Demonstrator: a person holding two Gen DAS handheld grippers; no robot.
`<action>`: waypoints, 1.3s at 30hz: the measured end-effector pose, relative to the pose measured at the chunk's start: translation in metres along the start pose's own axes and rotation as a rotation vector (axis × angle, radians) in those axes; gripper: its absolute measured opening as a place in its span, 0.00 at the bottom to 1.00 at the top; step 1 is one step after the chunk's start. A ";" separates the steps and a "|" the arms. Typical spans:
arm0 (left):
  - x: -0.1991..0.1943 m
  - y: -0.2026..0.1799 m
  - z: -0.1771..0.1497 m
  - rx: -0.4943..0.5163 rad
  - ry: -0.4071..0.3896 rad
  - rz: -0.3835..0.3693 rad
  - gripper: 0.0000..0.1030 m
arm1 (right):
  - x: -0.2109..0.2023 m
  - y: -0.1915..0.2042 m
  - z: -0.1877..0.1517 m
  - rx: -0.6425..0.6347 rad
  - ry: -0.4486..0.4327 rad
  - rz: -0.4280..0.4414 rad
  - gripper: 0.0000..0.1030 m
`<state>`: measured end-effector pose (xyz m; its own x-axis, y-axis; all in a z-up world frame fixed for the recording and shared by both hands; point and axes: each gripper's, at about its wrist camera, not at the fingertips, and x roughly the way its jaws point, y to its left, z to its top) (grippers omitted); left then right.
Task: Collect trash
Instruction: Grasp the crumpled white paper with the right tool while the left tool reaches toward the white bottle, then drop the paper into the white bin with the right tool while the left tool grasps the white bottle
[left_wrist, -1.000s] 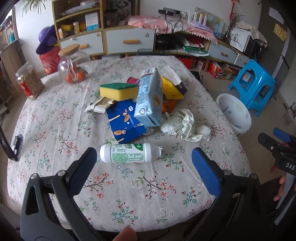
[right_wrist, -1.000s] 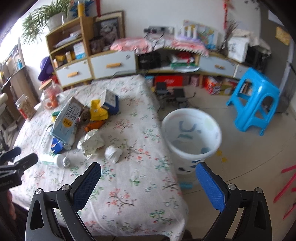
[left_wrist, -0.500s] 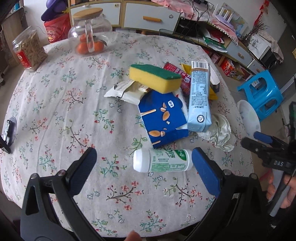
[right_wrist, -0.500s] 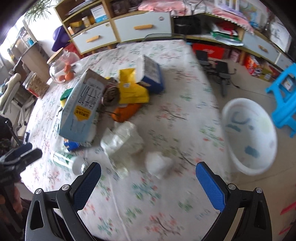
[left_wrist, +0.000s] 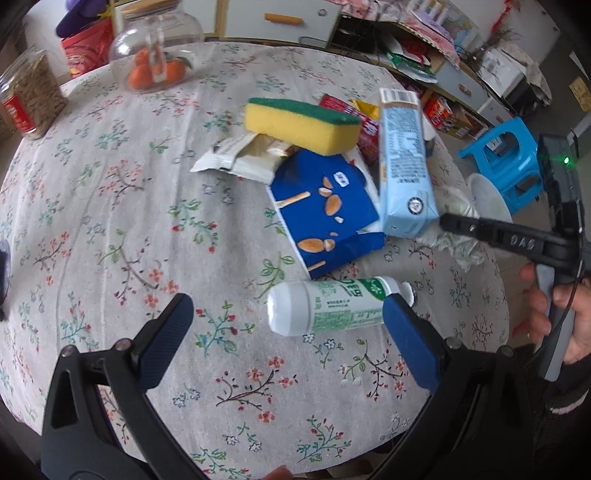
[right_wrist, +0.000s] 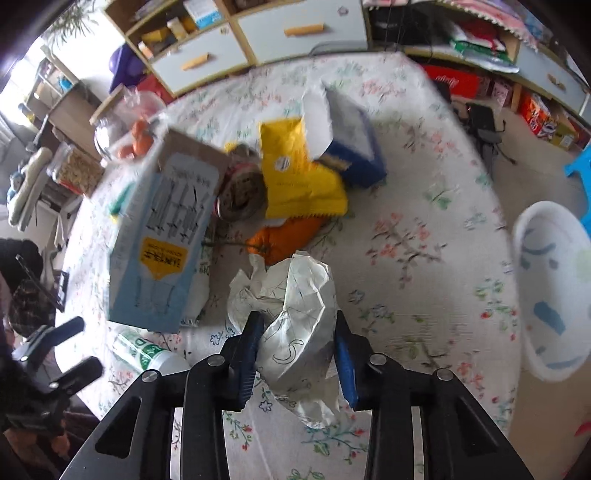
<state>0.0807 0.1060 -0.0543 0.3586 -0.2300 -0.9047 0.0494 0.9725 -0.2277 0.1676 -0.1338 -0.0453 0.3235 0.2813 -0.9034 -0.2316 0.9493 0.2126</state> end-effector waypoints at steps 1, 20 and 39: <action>0.001 -0.004 0.001 0.029 0.004 -0.007 0.99 | -0.008 -0.005 -0.001 0.009 -0.015 0.005 0.36; 0.044 -0.060 -0.015 0.421 0.090 0.013 0.54 | -0.076 -0.101 -0.053 0.166 -0.122 -0.045 0.36; 0.007 -0.138 -0.010 0.332 -0.041 -0.099 0.39 | -0.117 -0.232 -0.066 0.438 -0.208 -0.179 0.36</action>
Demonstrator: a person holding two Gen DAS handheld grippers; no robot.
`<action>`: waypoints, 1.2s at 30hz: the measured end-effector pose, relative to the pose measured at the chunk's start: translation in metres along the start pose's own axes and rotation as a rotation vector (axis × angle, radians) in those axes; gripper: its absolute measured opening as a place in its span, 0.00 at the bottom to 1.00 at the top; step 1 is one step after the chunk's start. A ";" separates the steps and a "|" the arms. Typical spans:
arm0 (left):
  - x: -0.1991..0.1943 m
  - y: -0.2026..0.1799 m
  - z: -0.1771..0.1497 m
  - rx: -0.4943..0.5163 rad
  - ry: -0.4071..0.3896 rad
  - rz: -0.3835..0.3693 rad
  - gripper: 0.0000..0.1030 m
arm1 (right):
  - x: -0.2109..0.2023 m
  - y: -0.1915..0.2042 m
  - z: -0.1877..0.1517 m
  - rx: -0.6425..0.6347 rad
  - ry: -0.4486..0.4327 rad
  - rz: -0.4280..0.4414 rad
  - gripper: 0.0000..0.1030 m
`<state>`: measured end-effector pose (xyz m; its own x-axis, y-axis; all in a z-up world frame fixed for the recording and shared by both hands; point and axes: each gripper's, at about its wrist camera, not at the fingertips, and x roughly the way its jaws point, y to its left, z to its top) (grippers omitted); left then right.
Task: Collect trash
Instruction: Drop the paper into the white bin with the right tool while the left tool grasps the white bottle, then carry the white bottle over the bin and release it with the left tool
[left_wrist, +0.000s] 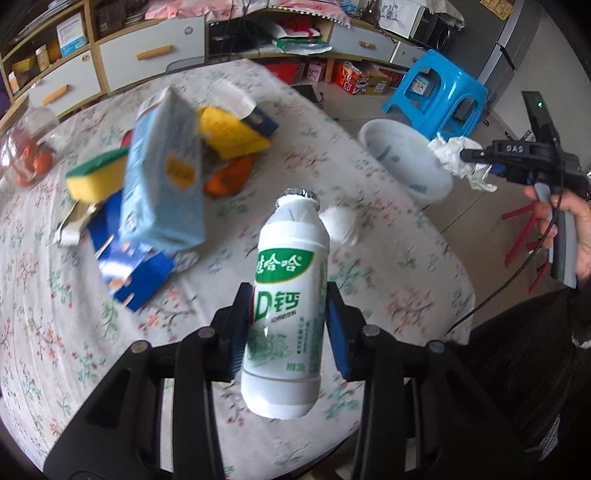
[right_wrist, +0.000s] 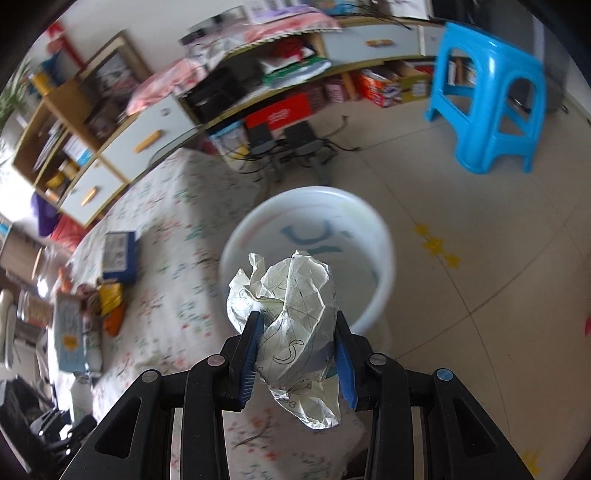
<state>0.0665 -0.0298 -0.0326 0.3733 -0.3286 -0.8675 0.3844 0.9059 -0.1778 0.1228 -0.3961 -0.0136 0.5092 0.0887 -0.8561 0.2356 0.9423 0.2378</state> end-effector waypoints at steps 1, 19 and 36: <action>0.003 -0.005 0.008 0.003 0.000 -0.002 0.39 | 0.002 -0.004 0.002 0.006 0.001 -0.004 0.36; 0.076 -0.101 0.110 0.061 0.017 -0.066 0.39 | -0.011 -0.041 0.011 0.062 -0.051 0.019 0.67; 0.119 -0.135 0.146 0.039 0.017 -0.078 0.65 | -0.033 -0.069 0.007 0.088 -0.107 -0.031 0.68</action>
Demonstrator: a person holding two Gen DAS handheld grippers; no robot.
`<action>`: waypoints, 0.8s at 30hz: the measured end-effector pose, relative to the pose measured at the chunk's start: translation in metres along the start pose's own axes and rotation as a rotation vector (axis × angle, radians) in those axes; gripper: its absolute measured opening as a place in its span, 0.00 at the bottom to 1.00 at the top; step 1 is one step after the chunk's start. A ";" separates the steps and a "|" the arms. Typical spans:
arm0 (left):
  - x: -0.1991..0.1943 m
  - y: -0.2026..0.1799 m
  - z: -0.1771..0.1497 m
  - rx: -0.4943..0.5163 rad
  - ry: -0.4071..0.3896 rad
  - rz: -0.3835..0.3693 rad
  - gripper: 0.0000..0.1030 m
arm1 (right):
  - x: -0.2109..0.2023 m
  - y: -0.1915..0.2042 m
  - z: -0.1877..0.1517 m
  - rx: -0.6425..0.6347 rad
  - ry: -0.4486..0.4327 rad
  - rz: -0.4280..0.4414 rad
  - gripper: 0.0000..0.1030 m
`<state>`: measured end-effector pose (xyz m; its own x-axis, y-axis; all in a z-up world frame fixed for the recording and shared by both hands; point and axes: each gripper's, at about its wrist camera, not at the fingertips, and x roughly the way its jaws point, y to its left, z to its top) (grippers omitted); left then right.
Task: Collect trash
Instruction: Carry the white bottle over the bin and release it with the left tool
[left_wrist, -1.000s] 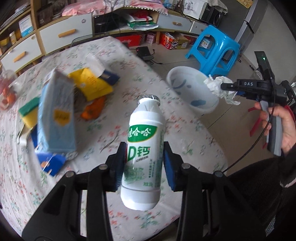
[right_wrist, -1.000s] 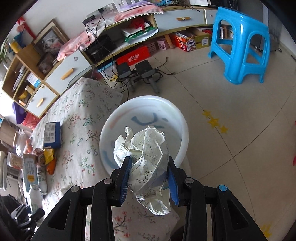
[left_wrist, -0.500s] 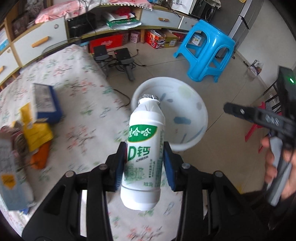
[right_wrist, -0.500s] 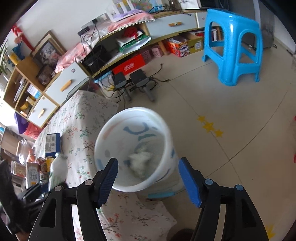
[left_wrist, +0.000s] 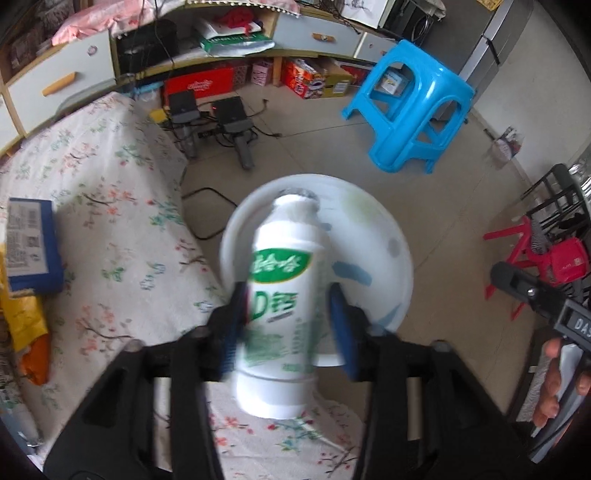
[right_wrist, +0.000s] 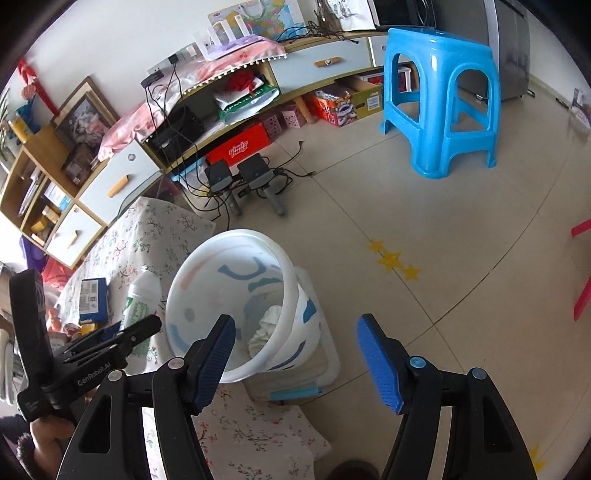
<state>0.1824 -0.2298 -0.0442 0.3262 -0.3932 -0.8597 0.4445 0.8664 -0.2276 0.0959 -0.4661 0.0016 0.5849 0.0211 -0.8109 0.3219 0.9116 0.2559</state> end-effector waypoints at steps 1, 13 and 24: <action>-0.003 0.002 0.000 -0.002 -0.013 0.012 0.81 | 0.000 0.000 0.001 -0.002 -0.002 -0.002 0.68; -0.075 0.045 -0.036 0.000 -0.110 0.091 0.88 | 0.000 0.038 -0.004 -0.069 -0.005 0.002 0.71; -0.125 0.109 -0.090 -0.103 -0.159 0.178 0.93 | 0.016 0.112 -0.031 -0.193 0.071 0.046 0.74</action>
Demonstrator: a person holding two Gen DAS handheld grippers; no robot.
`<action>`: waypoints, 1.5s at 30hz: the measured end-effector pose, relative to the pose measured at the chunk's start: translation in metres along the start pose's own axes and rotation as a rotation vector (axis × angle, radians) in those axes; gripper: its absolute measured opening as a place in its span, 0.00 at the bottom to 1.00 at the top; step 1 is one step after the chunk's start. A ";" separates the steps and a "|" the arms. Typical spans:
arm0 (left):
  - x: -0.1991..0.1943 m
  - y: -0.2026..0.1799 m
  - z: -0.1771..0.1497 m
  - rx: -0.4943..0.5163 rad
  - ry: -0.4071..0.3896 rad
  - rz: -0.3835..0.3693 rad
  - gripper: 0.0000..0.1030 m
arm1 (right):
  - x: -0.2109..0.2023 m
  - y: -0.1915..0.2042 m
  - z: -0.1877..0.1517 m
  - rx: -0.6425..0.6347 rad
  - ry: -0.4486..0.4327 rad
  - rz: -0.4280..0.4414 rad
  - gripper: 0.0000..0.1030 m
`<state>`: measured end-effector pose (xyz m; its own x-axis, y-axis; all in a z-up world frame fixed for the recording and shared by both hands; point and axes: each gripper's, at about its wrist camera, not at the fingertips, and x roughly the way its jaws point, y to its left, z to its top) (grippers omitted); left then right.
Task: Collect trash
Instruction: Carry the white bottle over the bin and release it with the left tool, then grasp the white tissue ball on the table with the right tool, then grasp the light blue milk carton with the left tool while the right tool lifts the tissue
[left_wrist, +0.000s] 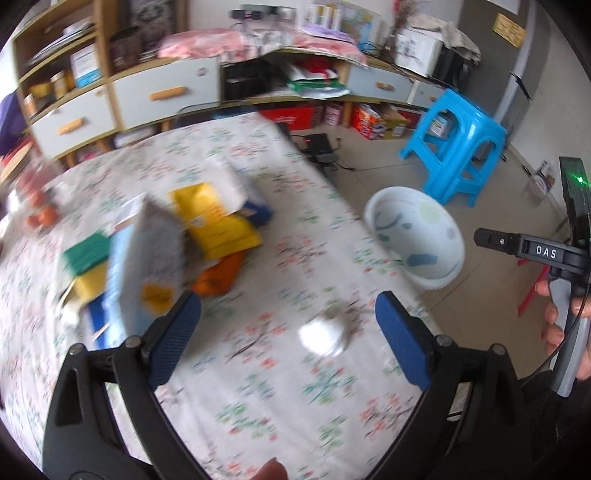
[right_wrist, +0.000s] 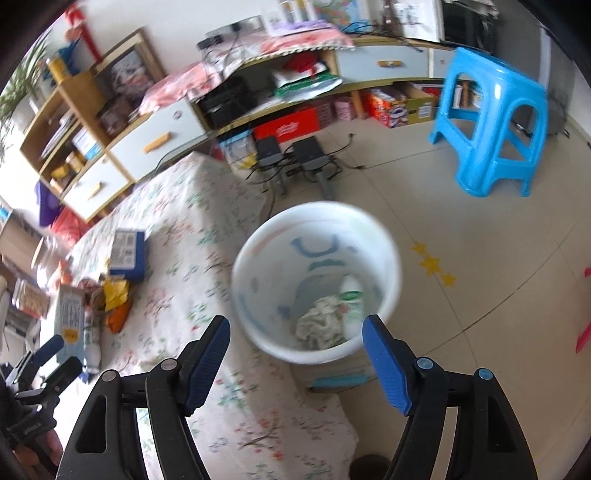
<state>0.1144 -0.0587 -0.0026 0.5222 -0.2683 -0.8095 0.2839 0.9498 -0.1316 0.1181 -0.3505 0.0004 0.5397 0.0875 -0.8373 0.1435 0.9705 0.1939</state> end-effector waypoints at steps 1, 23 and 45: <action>-0.002 0.005 -0.003 -0.011 0.005 0.008 0.93 | 0.002 0.007 -0.001 -0.008 0.011 0.009 0.74; -0.037 0.117 -0.065 -0.150 0.031 0.141 0.93 | 0.064 0.155 -0.045 -0.309 0.187 0.067 0.74; -0.040 0.120 -0.061 -0.163 -0.010 0.069 0.92 | 0.072 0.165 -0.046 -0.351 0.221 0.120 0.22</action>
<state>0.0786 0.0753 -0.0210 0.5440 -0.2023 -0.8143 0.1136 0.9793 -0.1674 0.1424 -0.1738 -0.0520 0.3394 0.2136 -0.9161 -0.2209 0.9647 0.1431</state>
